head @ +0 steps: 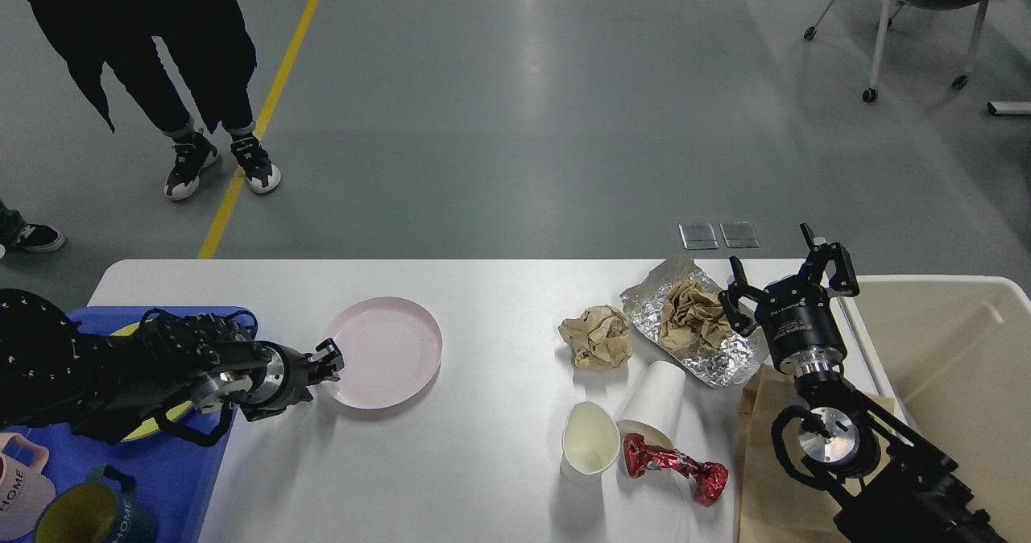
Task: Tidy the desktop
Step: 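Grasp the rim of the pink plate with the left gripper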
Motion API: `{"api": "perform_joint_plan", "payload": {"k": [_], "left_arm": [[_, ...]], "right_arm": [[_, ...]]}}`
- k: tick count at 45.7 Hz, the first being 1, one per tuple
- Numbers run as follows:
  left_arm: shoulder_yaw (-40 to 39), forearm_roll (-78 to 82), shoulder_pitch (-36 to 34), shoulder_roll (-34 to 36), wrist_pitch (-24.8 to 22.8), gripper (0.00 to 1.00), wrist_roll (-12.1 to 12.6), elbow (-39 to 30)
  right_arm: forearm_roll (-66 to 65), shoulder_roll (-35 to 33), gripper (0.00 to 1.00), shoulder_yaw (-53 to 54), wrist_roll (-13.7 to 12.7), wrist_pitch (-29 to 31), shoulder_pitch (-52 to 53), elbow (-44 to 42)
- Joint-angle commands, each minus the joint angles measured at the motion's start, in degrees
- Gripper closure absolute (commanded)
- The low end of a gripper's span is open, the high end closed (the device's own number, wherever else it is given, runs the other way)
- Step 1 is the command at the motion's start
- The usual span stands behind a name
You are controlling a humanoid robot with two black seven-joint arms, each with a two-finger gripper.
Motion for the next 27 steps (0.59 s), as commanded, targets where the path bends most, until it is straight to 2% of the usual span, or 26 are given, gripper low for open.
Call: {"api": "perform_joint_plan", "payload": {"k": [1, 16, 27], "left_arm": [[-1.04, -0.01, 0.48, 0.08, -0.09, 0.59, 0.4, 0.64], [-1.31, -0.01, 0.65, 0.17, -0.62, 0.67, 0.4, 0.73], [-1.75, -0.09, 1.45, 0.43, -0.62, 0.78, 0.31, 0.73]], "right_arm": [[0.0, 0.0, 0.0, -0.06, 0.0, 0.05, 0.0, 0.0], [0.0, 0.0, 0.0, 0.03, 0.0, 0.06, 0.0, 0.0], [0.0, 0.0, 0.0, -0.06, 0.0, 0.05, 0.0, 0.0]]}}
